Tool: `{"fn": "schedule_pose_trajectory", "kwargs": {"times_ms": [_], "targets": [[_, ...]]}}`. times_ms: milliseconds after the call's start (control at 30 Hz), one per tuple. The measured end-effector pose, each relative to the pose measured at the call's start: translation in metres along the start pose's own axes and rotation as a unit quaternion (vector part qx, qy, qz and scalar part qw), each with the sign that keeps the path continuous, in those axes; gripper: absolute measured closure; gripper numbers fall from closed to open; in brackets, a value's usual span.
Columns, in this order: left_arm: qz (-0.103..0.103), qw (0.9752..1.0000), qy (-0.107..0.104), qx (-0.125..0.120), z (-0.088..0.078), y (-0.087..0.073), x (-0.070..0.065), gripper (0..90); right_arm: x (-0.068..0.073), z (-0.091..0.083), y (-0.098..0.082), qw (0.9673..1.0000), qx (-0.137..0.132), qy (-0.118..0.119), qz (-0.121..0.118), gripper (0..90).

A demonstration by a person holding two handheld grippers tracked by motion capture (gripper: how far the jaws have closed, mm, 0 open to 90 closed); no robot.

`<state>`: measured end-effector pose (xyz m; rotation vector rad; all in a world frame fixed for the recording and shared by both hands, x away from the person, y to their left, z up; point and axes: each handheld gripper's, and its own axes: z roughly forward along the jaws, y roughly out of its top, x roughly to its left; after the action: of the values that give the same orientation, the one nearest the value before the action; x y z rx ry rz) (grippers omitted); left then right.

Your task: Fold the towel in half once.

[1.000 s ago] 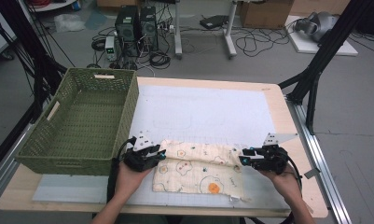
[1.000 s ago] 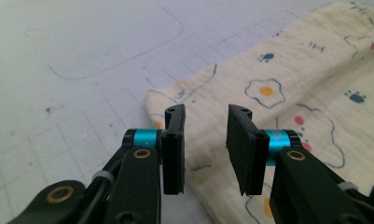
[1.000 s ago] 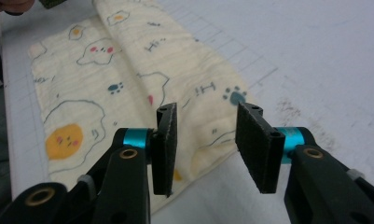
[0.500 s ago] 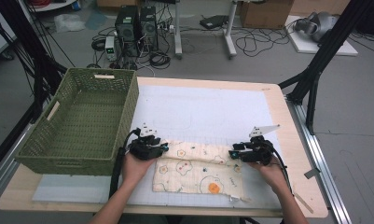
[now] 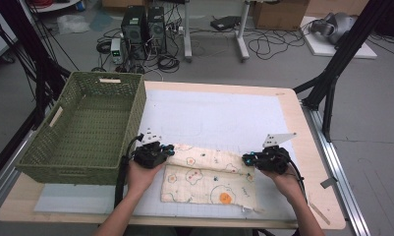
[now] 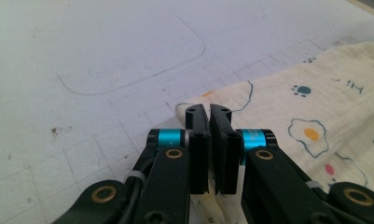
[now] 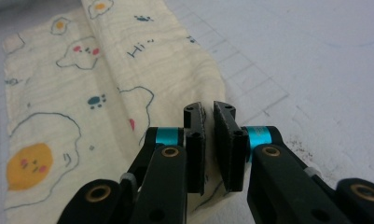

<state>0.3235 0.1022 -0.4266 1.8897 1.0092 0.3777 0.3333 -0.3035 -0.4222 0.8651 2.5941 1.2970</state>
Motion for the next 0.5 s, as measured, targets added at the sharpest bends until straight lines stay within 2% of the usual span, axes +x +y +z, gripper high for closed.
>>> {"fn": "schedule_pose_trajectory", "kwargs": {"times_ms": [233, 300, 500], "targets": [[0.017, 0.9997, -0.003, -0.019, -0.014, 0.001, -0.005, 85.1, 0.012, -0.013, 0.005, 0.9996, -0.021, 0.002, -0.019, 82.5], [0.022, 0.9996, -0.006, -0.016, -0.017, -0.002, -0.007, 84.7, 0.016, -0.017, 0.005, 0.9993, -0.028, 0.004, -0.022, 82.3], [0.032, 0.9994, -0.008, -0.003, -0.023, -0.018, -0.015, 83.6, 0.028, -0.021, -0.001, 0.9992, -0.02, 0.009, -0.033, 80.6]]}}
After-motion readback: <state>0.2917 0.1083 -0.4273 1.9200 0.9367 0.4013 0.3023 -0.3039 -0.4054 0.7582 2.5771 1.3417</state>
